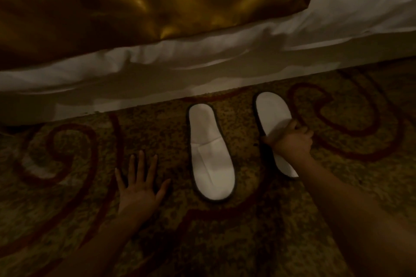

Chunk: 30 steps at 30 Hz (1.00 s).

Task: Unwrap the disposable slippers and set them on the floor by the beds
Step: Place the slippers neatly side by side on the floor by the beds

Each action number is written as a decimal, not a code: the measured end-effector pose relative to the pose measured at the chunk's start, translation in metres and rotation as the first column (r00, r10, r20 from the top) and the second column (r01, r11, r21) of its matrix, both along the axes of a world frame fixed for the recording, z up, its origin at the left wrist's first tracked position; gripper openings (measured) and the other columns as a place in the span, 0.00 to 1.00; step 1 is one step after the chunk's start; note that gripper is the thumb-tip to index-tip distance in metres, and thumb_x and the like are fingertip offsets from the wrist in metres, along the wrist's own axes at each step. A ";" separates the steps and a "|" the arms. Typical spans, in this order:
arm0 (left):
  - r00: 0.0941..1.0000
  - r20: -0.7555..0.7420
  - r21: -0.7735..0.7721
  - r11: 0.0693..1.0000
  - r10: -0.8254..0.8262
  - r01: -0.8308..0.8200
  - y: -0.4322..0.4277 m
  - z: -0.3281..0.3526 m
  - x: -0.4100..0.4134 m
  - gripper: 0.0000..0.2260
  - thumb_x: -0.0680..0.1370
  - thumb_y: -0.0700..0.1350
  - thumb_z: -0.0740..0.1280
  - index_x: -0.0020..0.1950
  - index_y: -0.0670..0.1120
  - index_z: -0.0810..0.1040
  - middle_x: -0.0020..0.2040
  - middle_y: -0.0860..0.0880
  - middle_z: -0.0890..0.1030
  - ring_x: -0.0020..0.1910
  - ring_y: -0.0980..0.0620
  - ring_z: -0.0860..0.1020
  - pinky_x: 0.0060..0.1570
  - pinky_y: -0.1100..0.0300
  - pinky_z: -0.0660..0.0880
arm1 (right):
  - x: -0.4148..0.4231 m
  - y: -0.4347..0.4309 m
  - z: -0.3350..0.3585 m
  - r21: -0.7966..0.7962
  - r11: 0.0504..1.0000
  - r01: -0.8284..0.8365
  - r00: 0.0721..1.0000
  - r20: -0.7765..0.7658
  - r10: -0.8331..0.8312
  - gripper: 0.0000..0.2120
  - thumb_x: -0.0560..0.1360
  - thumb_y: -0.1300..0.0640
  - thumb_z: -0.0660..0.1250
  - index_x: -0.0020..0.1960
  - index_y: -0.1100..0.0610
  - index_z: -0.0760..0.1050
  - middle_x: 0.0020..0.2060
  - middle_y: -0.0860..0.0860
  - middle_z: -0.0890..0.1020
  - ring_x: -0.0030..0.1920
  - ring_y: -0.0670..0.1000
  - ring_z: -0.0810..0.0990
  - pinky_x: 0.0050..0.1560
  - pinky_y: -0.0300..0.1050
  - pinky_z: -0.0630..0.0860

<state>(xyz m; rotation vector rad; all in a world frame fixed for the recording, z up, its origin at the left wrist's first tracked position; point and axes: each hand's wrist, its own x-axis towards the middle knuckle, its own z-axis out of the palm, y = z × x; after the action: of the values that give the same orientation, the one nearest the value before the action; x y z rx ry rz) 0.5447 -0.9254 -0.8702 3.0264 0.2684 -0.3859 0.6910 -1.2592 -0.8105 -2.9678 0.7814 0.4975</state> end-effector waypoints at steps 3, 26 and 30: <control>1.000 -0.003 0.017 1.000 -0.001 0.001 0.001 -0.001 0.001 0.39 0.63 0.72 0.23 0.71 0.57 0.30 0.74 0.50 0.30 0.73 0.49 0.31 0.69 0.41 0.29 | -0.014 0.011 -0.002 0.069 0.996 0.054 0.998 -0.050 -0.050 0.59 0.60 0.24 0.60 0.75 0.58 0.42 0.72 0.63 0.58 0.69 0.63 0.60 0.68 0.53 0.59; 1.000 0.022 0.008 1.000 0.002 -0.002 0.003 -0.005 0.001 0.37 0.65 0.73 0.26 0.71 0.58 0.29 0.74 0.51 0.30 0.74 0.49 0.31 0.69 0.42 0.28 | 0.013 -0.025 0.033 -0.034 0.149 -0.988 0.146 -0.497 0.855 0.47 0.72 0.44 0.66 0.76 0.55 0.37 0.77 0.53 0.41 0.76 0.55 0.36 0.73 0.53 0.33; 1.000 0.024 0.020 1.000 0.001 -0.001 0.003 -0.006 0.001 0.37 0.66 0.72 0.28 0.72 0.58 0.31 0.74 0.50 0.31 0.74 0.49 0.32 0.69 0.42 0.28 | 0.013 -0.017 0.029 0.020 0.363 -0.932 0.324 -0.406 0.854 0.47 0.70 0.39 0.66 0.76 0.56 0.43 0.76 0.57 0.50 0.76 0.57 0.48 0.75 0.52 0.41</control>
<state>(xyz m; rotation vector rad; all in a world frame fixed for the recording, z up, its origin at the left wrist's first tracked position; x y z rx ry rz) 0.5455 -0.9221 -0.8757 3.0482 0.2734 -0.3483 0.7044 -1.2757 -0.7812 -3.2533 -1.1265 1.0302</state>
